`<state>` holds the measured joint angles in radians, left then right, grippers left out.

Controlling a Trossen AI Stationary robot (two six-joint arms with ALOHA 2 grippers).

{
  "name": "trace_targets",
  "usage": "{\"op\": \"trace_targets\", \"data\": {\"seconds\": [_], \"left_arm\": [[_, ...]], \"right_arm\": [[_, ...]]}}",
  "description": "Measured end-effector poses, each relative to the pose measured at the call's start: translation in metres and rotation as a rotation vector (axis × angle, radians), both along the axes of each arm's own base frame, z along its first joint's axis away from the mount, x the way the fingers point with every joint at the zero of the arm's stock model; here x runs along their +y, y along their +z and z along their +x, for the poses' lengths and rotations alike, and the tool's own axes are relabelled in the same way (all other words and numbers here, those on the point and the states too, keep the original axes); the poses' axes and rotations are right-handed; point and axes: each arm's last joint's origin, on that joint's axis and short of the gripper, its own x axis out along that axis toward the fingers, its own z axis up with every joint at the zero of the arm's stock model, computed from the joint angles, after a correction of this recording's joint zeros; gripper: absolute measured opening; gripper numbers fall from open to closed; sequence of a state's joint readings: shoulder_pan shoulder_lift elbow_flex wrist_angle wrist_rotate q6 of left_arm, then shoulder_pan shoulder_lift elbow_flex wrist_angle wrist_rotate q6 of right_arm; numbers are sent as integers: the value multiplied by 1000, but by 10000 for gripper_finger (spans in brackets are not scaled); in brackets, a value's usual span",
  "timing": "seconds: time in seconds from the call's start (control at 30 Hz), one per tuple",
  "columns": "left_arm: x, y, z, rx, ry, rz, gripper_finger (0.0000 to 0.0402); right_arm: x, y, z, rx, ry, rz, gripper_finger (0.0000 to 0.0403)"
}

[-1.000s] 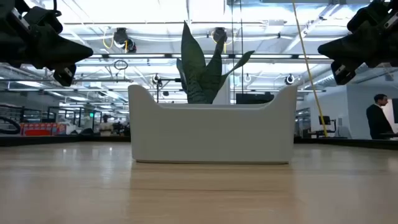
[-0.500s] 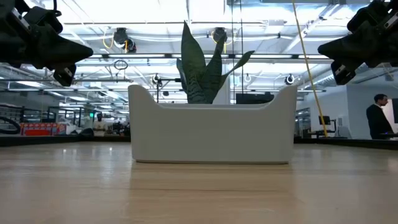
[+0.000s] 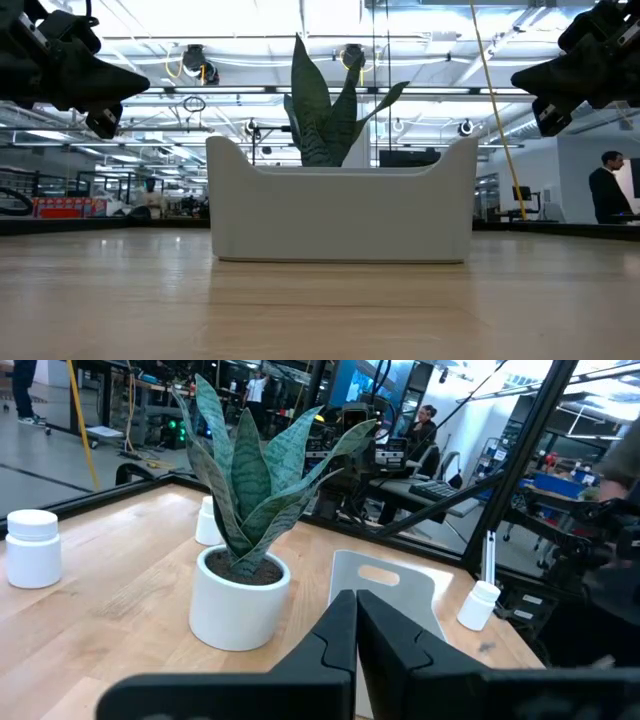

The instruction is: Pick and place pill bottles into a basket

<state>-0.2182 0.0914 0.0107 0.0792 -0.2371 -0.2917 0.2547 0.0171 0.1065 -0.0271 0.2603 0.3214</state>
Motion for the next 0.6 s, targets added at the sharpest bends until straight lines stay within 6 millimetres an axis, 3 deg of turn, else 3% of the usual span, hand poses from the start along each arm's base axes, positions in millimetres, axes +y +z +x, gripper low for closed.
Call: {"op": "trace_targets", "data": {"seconds": [0.5,0.6], "left_arm": [[0,0,0,0,0,0,12],[0,0,0,0,-1,0,12]], "right_arm": [[0,2,0,-19,0,5,4],[-2,7,1,-67,-70,23,4]]}}
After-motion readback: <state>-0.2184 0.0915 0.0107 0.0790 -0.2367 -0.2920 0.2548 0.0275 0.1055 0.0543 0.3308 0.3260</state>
